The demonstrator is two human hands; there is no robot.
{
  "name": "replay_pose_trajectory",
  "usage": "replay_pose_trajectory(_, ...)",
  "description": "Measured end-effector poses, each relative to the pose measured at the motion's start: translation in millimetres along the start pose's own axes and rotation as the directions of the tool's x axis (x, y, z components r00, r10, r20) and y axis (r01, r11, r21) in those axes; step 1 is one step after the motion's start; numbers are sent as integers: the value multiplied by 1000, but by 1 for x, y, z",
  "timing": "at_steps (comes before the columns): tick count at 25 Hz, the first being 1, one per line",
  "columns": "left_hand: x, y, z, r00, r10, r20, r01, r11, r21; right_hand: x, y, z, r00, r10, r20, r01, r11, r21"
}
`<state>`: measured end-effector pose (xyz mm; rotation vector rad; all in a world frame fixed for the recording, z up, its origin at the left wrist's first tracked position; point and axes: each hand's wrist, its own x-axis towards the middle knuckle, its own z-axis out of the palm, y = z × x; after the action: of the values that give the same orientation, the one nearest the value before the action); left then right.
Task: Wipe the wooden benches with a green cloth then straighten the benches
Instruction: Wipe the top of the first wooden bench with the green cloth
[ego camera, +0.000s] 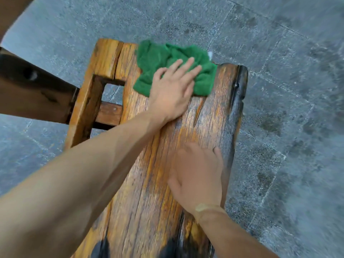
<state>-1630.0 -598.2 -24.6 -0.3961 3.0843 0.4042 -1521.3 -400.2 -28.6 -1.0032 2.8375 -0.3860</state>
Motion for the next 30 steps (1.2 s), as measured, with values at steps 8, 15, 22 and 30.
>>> replay_pose_trajectory(8, 8, 18, -25, 884, 294, 364, -395, 885, 245, 11, 35, -33, 998, 68, 19, -71, 957, 282)
replay_pose_trajectory(15, -110, 68, 10, 918, 225, 326, -286, 946, 153, 62, 61, -45, 967, 252, -34, -233, 932, 276)
replay_pose_trajectory(22, -343, 94, 17, 868, 129, 480, -209, 971, 117, -111, -18, -14, 913, -233, 335, 243, 970, 12)
replay_pose_trajectory(30, -470, 103, 16, 811, 82, 579, -146, 987, 64, -225, -60, -1, 818, -429, 383, 434, 897, 80)
